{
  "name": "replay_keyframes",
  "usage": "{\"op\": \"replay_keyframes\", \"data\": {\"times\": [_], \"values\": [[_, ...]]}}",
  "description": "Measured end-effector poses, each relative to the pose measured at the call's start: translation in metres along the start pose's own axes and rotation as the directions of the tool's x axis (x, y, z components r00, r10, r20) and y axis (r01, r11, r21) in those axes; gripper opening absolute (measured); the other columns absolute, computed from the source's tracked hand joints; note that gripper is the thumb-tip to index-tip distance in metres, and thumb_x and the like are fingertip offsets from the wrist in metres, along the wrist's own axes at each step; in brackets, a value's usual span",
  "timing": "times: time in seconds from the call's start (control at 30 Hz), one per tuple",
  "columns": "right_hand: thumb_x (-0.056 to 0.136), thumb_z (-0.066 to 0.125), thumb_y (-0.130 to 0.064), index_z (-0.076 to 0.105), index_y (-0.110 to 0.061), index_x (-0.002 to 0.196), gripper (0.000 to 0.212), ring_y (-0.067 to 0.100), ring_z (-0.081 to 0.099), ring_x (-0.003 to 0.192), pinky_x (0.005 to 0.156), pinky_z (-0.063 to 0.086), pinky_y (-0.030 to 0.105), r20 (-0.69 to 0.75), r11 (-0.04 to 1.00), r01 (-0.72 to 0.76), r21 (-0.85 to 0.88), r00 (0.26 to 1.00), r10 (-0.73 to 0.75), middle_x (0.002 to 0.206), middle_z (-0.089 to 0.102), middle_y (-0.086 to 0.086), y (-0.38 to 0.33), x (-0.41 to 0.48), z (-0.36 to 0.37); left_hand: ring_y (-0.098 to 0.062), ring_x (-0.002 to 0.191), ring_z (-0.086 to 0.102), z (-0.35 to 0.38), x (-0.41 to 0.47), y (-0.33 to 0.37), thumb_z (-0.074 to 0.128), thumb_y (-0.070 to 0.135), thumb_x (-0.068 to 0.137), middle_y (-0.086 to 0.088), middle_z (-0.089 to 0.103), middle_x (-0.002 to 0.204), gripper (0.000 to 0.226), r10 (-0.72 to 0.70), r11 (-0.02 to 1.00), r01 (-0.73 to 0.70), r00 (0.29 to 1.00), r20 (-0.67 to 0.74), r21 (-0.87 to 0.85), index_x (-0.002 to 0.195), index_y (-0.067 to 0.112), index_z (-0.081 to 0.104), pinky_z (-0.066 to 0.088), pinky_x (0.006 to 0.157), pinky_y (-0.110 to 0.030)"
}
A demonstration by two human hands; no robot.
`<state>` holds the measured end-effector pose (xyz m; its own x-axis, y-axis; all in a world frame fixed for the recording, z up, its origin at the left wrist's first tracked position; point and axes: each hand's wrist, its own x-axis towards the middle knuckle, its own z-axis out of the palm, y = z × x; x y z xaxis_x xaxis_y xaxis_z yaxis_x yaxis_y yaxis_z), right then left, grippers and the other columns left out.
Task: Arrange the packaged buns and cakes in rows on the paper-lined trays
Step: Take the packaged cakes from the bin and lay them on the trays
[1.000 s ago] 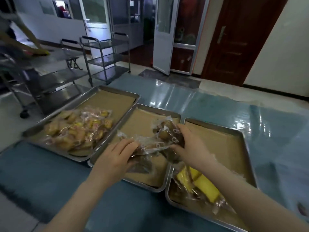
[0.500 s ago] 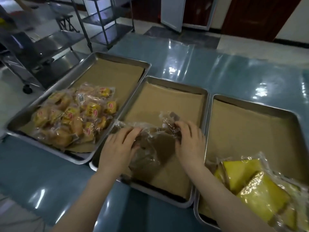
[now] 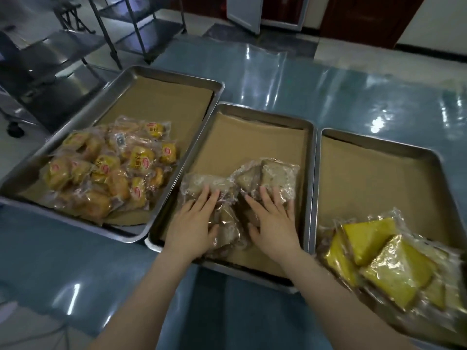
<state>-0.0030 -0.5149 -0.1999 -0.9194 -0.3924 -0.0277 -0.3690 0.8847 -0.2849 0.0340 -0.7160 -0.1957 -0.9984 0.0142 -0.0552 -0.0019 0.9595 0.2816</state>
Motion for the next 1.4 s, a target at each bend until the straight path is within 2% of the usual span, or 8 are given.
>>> {"op": "replay_keyframes", "data": {"times": [0.1, 0.27, 0.47, 0.7, 0.9, 1.03, 1.27, 1.4], "values": [[0.092, 0.051, -0.03, 0.026, -0.039, 0.146, 0.06, 0.018, -0.023, 0.142, 0.108, -0.025, 0.043, -0.048, 0.999, 0.026, 0.022, 0.999, -0.025, 0.157, -0.009, -0.006, -0.013, -0.018, -0.017, -0.026, 0.133, 0.029, -0.02, -0.013, -0.001, 0.046, 0.045, 0.089, 0.009, 0.008, 0.157, 0.074, 0.022, 0.998, -0.017, 0.998, -0.066, 0.066, 0.149, 0.032, 0.006, 0.032, 0.103, -0.04], [0.095, 0.047, -0.029, 0.029, -0.035, 0.147, 0.055, 0.017, -0.014, 0.144, 0.116, -0.006, 0.045, -0.048, 0.997, 0.06, 0.041, 0.997, -0.058, 0.16, -0.003, -0.003, -0.033, -0.048, -0.045, -0.027, 0.134, 0.026, -0.046, -0.038, 0.015, 0.044, 0.037, 0.091, 0.003, 0.014, 0.157, 0.065, 0.093, 0.991, -0.081, 0.989, -0.114, 0.106, 0.149, 0.027, 0.016, 0.032, 0.104, -0.042], [0.095, 0.045, -0.023, 0.037, -0.032, 0.143, 0.05, 0.018, 0.001, 0.147, 0.115, -0.005, 0.039, -0.131, 0.997, 0.08, -0.003, 0.988, -0.08, 0.159, 0.012, -0.003, -0.039, -0.085, -0.094, -0.016, 0.144, 0.006, -0.078, -0.067, 0.062, 0.046, 0.032, 0.093, 0.002, 0.014, 0.157, 0.068, 0.364, 0.929, -0.34, 0.914, -0.179, 0.148, 0.15, 0.025, 0.01, 0.001, 0.115, -0.035], [0.088, 0.059, -0.015, 0.059, -0.017, 0.127, 0.039, 0.032, 0.039, 0.132, 0.105, 0.037, 0.048, -0.37, 0.998, 0.062, -0.004, 0.927, -0.059, 0.147, 0.041, 0.009, 0.01, -0.137, -0.194, -0.017, 0.144, 0.01, -0.139, -0.072, 0.154, 0.039, 0.038, 0.094, 0.001, 0.015, 0.156, 0.061, 0.529, 0.847, -0.487, 0.812, -0.245, 0.214, 0.149, 0.025, 0.013, 0.001, 0.116, -0.038], [0.084, 0.065, -0.013, 0.063, -0.015, 0.122, 0.038, 0.032, 0.051, 0.121, 0.099, 0.042, 0.043, -0.451, 0.992, 0.01, -0.124, 0.89, -0.065, 0.139, 0.049, 0.01, 0.102, -0.196, -0.286, -0.027, 0.132, 0.04, -0.149, -0.06, 0.277, 0.064, 0.022, 0.083, -0.008, 0.045, 0.142, 0.062, 0.614, 0.786, -0.584, 0.699, -0.367, 0.201, 0.14, 0.015, 0.041, 0.022, 0.11, -0.043], [0.085, 0.067, -0.013, 0.065, -0.017, 0.118, 0.034, 0.028, 0.054, 0.118, 0.093, 0.039, 0.032, -0.476, 0.99, -0.03, -0.137, 0.879, -0.039, 0.135, 0.053, 0.006, 0.201, -0.247, -0.327, -0.031, 0.122, 0.051, -0.124, -0.048, 0.377, 0.049, 0.029, 0.083, -0.012, 0.055, 0.132, 0.053, 0.604, 0.766, -0.635, 0.66, -0.445, 0.098, 0.132, 0.008, 0.05, 0.039, 0.101, -0.053], [0.085, 0.066, -0.016, 0.066, -0.023, 0.114, 0.03, 0.021, 0.054, 0.114, 0.088, 0.045, 0.033, -0.425, 0.988, -0.151, -0.024, 0.896, 0.127, 0.129, 0.055, -0.004, 0.384, -0.314, -0.363, -0.024, 0.13, 0.043, -0.063, -0.031, 0.536, 0.04, 0.04, 0.087, -0.004, 0.048, 0.139, 0.056, 0.564, 0.759, -0.642, 0.732, -0.383, -0.108, 0.137, 0.017, 0.044, 0.029, 0.11, -0.044], [0.088, 0.063, -0.021, 0.064, -0.023, 0.116, 0.029, 0.018, 0.049, 0.12, 0.091, 0.041, 0.031, -0.342, 0.972, -0.235, -0.007, 0.914, 0.218, 0.128, 0.055, -0.005, 0.472, -0.306, -0.364, -0.01, 0.14, 0.022, -0.034, -0.017, 0.591, 0.052, 0.035, 0.092, 0.009, 0.031, 0.149, 0.057, 0.535, 0.77, -0.599, 0.794, -0.288, -0.219, 0.144, 0.029, 0.029, 0.006, 0.114, -0.024]]}}
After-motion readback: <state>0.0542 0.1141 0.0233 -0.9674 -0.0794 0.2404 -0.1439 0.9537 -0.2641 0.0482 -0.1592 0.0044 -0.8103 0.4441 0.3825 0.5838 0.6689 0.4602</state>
